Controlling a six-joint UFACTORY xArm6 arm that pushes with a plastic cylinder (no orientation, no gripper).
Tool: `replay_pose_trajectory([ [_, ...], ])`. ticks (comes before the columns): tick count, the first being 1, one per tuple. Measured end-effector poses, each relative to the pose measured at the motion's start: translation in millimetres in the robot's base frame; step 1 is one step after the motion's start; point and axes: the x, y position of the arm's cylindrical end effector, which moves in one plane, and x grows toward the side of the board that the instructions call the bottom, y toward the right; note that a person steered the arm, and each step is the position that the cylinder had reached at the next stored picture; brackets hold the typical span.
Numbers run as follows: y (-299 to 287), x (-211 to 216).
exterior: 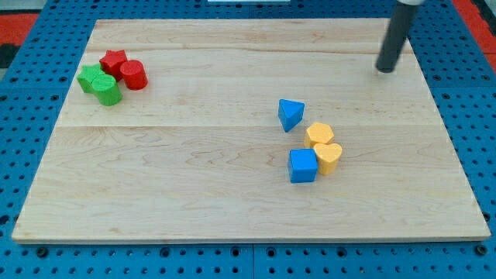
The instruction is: Move the yellow heart along with yellow hexagon towards up
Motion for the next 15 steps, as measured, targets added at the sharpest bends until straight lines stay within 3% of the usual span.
replay_pose_trajectory([
  [1,45.5,22.5],
  [3,21.6,135.2],
  [4,-23.8,186.7],
  [5,-103.1,210.8],
  [6,-144.0,212.6],
  [14,-147.6,22.5],
  [15,-143.5,20.7],
])
